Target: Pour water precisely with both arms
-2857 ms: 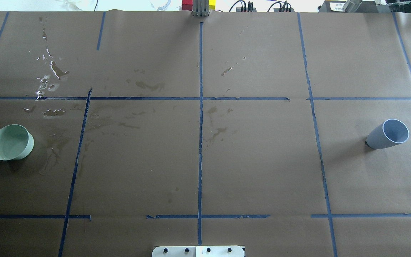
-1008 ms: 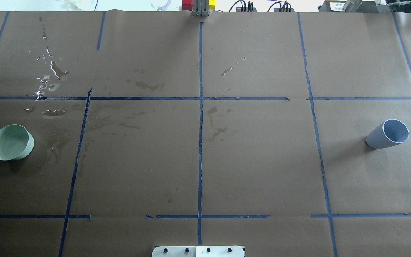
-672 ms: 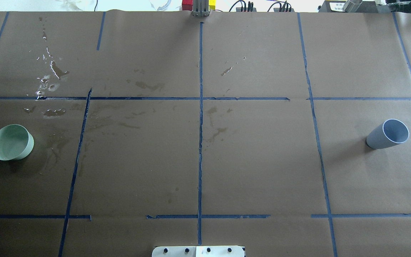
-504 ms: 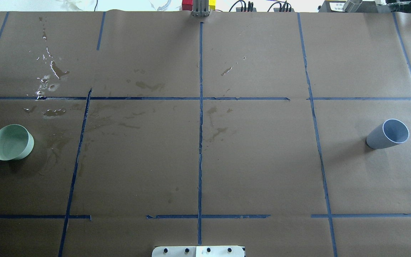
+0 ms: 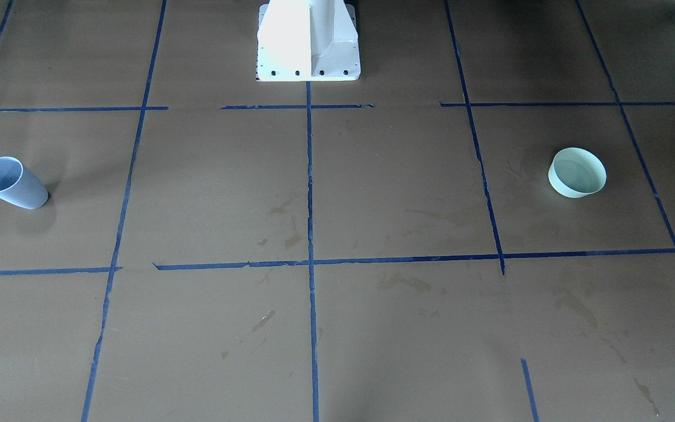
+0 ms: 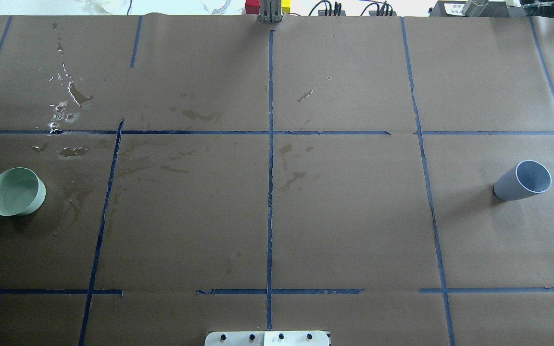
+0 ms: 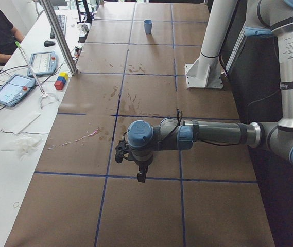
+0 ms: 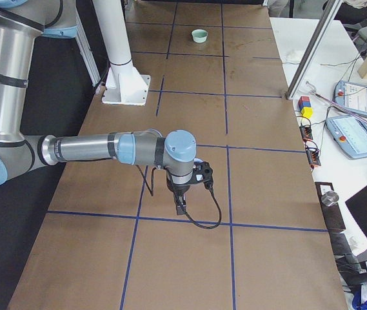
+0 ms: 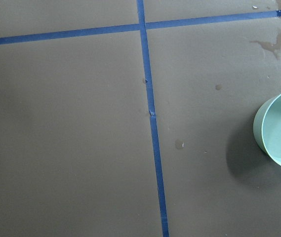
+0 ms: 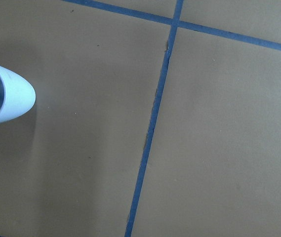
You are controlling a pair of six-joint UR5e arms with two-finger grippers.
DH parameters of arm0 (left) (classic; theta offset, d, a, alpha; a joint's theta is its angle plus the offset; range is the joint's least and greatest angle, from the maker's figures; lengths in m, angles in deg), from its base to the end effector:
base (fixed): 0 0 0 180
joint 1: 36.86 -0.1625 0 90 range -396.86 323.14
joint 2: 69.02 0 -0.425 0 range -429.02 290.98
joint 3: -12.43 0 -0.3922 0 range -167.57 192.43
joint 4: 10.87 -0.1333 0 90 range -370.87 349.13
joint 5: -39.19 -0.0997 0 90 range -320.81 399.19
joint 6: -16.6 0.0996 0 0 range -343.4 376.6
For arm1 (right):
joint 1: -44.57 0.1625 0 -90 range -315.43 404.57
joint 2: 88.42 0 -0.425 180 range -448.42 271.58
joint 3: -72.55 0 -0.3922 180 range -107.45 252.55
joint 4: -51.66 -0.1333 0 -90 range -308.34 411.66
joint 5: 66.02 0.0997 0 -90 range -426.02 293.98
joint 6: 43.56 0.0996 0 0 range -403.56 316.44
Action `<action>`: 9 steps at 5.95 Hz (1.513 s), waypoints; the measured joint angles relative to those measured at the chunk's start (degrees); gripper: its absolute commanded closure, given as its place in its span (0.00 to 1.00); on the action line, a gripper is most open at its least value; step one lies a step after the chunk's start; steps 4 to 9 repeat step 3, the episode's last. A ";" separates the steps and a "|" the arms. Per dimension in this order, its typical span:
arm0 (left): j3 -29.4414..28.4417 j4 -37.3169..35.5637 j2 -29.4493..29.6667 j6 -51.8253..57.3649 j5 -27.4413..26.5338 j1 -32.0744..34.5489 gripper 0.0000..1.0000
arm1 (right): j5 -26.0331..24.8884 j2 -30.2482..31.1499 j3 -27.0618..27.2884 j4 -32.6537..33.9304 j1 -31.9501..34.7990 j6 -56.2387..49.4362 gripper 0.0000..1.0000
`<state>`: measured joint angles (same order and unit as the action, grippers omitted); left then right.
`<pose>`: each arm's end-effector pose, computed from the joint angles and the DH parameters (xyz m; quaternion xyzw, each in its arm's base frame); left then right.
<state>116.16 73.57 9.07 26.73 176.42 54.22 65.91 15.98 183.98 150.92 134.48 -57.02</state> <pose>-0.0677 -0.3982 0.6399 0.0093 0.4014 0.0592 0.9139 0.0661 -0.3804 0.6041 0.0236 -0.3574 -0.1032 0.9279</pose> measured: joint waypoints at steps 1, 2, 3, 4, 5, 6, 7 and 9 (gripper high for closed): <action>0.85 -0.11 -0.76 0.04 -0.44 -0.05 0.00 | 0.12 0.06 0.14 -0.03 0.00 -0.29 0.00; 1.61 -0.25 -1.10 0.06 -0.59 -0.08 0.00 | 0.15 0.03 0.15 -0.04 0.00 -0.39 0.00; 2.13 -0.39 -1.25 0.06 -0.64 -0.05 0.00 | 0.34 0.10 0.22 -0.04 0.00 -0.45 0.00; 2.13 -0.39 -1.25 0.06 -0.64 -0.05 0.00 | 0.34 0.10 0.22 -0.04 0.00 -0.45 0.00; 2.13 -0.39 -1.25 0.06 -0.64 -0.05 0.00 | 0.34 0.10 0.22 -0.04 0.00 -0.45 0.00; 2.13 -0.39 -1.25 0.06 -0.64 -0.05 0.00 | 0.34 0.10 0.22 -0.04 0.00 -0.45 0.00; 2.13 -0.39 -1.25 0.06 -0.64 -0.05 0.00 | 0.34 0.10 0.22 -0.04 0.00 -0.45 0.00; 2.13 -0.39 -1.25 0.06 -0.64 -0.05 0.00 | 0.34 0.10 0.22 -0.04 0.00 -0.45 0.00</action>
